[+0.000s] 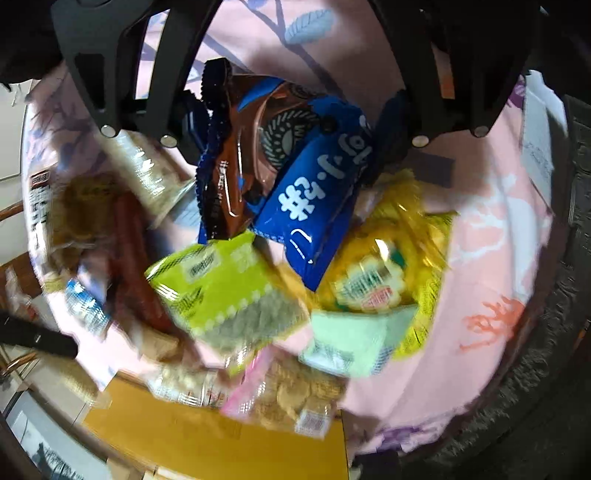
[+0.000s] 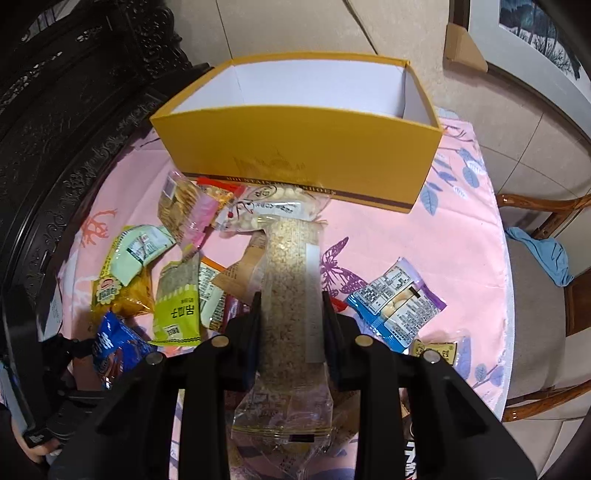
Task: Organize snacks
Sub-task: 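Grasp the blue cookie pack with the left gripper while the right grasps a long grain bar, then drop the blue cookie pack into the yellow box with the left gripper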
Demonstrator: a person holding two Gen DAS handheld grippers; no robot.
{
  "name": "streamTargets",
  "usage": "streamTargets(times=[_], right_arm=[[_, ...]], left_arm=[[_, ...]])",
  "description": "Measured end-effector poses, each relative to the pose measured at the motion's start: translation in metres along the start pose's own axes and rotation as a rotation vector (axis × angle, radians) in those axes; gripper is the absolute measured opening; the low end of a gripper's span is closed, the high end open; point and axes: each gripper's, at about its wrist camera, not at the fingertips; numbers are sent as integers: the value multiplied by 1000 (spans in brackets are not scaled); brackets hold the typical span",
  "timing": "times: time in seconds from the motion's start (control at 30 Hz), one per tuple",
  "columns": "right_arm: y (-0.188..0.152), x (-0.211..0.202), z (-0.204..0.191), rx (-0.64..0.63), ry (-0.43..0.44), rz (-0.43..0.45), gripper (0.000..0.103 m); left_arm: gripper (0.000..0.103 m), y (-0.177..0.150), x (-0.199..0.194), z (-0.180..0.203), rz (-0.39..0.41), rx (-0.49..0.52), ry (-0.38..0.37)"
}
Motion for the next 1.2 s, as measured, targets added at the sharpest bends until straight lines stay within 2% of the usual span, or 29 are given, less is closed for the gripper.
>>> streamTargets(times=[0.2, 0.6, 0.9, 1.2], right_arm=[[9, -15, -4, 6, 19, 47, 30], [44, -35, -5, 23, 36, 137, 30], [123, -14, 8, 73, 20, 235, 30], [169, 7, 16, 63, -12, 276, 30]], left_arm=[[73, 45, -41, 4, 112, -19, -33], [73, 144, -32, 34, 244, -9, -72], [73, 234, -26, 44, 347, -9, -56], [73, 279, -7, 41, 358, -7, -34]])
Point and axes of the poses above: each gripper's, at about its wrist camera, not at the fingertips, and x roughly the way its jaws point, z to its right, y to its top, and after that the axes turned 14 degrees about z, right-handed
